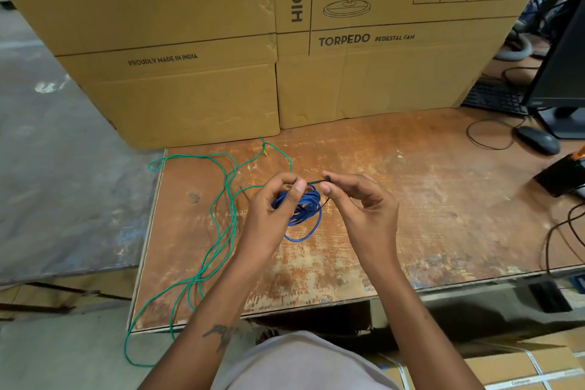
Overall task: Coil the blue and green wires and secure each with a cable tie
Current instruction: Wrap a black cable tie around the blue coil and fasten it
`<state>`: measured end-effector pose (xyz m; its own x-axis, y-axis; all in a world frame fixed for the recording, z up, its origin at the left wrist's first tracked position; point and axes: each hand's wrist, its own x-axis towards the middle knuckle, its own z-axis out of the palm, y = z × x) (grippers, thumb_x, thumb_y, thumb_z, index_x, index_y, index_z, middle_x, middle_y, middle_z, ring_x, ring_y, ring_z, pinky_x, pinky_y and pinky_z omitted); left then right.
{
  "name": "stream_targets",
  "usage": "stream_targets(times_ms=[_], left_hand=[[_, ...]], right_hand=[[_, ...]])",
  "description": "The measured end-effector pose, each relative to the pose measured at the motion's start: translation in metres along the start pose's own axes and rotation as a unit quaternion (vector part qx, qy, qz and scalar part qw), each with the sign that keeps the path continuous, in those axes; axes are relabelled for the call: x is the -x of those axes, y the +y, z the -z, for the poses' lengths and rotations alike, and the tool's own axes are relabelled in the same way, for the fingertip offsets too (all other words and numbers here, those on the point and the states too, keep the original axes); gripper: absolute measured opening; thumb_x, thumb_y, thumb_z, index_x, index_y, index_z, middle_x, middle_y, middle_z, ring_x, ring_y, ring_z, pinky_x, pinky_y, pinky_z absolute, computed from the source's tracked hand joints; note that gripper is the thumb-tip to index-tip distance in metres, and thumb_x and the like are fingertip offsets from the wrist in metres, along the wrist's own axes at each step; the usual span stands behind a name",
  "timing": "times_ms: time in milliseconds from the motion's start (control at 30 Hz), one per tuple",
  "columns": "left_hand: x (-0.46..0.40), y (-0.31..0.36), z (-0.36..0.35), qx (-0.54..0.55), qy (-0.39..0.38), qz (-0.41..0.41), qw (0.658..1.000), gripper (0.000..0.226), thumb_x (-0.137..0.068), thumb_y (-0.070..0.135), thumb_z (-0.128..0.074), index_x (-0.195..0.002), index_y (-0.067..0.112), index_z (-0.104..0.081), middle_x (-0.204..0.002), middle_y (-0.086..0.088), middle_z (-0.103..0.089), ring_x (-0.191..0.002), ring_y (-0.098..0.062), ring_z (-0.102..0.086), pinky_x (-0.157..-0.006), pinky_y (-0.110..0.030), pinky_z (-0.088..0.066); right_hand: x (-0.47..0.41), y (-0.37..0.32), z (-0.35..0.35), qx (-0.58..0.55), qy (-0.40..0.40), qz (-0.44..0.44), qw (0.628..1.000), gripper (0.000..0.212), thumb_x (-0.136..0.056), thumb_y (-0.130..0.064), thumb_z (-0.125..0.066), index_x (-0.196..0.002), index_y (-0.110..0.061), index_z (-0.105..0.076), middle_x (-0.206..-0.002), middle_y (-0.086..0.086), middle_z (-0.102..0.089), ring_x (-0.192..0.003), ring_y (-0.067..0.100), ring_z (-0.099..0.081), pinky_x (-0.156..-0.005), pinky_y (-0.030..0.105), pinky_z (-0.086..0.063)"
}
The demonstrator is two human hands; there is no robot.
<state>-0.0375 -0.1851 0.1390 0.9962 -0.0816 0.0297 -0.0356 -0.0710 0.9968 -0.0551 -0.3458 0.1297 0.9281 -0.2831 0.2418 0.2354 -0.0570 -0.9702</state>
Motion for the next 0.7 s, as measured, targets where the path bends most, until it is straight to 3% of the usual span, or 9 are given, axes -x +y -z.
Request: stream_targets(times_ms=[100, 267, 433, 533, 700], left_hand=[[-0.002, 0.000, 0.000, 0.019, -0.004, 0.026, 0.999, 0.016, -0.104, 0.029, -0.060, -0.103, 0.017, -0.070, -0.078, 0.014, -0.067, -0.066, 0.003, -0.056, -0.067, -0.013, -0.043], [-0.002, -0.002, 0.001, 0.023, -0.010, 0.061, 0.998, 0.013, -0.104, 0.037, -0.060, -0.097, 0.033, -0.071, -0.077, 0.015, -0.063, -0.065, -0.004, -0.047, -0.070, -0.024, -0.041], [-0.001, -0.001, -0.001, 0.032, -0.012, 0.064, 0.997, 0.016, -0.105, 0.035, -0.059, -0.099, 0.027, -0.071, -0.073, 0.018, -0.060, -0.065, -0.003, -0.046, -0.069, -0.025, -0.040], [-0.002, -0.001, -0.001, 0.032, -0.003, 0.064, 0.997, 0.018, -0.106, 0.030, -0.056, -0.101, 0.018, -0.069, -0.067, 0.020, -0.058, -0.062, 0.001, -0.047, -0.065, -0.016, -0.040], [-0.002, -0.001, 0.000, 0.035, 0.002, 0.066, 0.997, 0.018, -0.106, 0.031, -0.057, -0.100, 0.020, -0.070, -0.072, 0.019, -0.060, -0.063, 0.001, -0.047, -0.064, -0.012, -0.040]], right_hand=[[-0.001, 0.002, -0.001, -0.025, 0.002, -0.005, 1.000, 0.022, -0.088, -0.017, -0.087, -0.100, -0.035, -0.085, -0.102, -0.003, -0.084, -0.106, 0.035, -0.075, -0.094, 0.046, -0.059], [-0.003, 0.003, -0.007, -0.082, 0.010, -0.027, 0.996, 0.011, -0.091, -0.009, -0.082, -0.102, -0.012, -0.083, -0.106, 0.023, -0.077, -0.101, 0.034, -0.078, -0.088, 0.030, -0.061], [-0.004, 0.002, -0.009, -0.108, 0.018, -0.053, 0.993, 0.011, -0.091, -0.002, -0.081, -0.101, -0.006, -0.081, -0.112, 0.026, -0.075, -0.098, 0.039, -0.080, -0.087, 0.029, -0.062], [-0.003, 0.002, -0.008, -0.101, 0.013, -0.043, 0.994, 0.011, -0.089, -0.004, -0.083, -0.100, -0.007, -0.082, -0.111, 0.027, -0.074, -0.101, 0.040, -0.080, -0.088, 0.031, -0.063], [-0.001, 0.002, -0.010, -0.080, 0.009, -0.030, 0.996, 0.013, -0.088, -0.005, -0.084, -0.097, -0.013, -0.083, -0.109, 0.024, -0.075, -0.098, 0.035, -0.081, -0.086, 0.031, -0.064]])
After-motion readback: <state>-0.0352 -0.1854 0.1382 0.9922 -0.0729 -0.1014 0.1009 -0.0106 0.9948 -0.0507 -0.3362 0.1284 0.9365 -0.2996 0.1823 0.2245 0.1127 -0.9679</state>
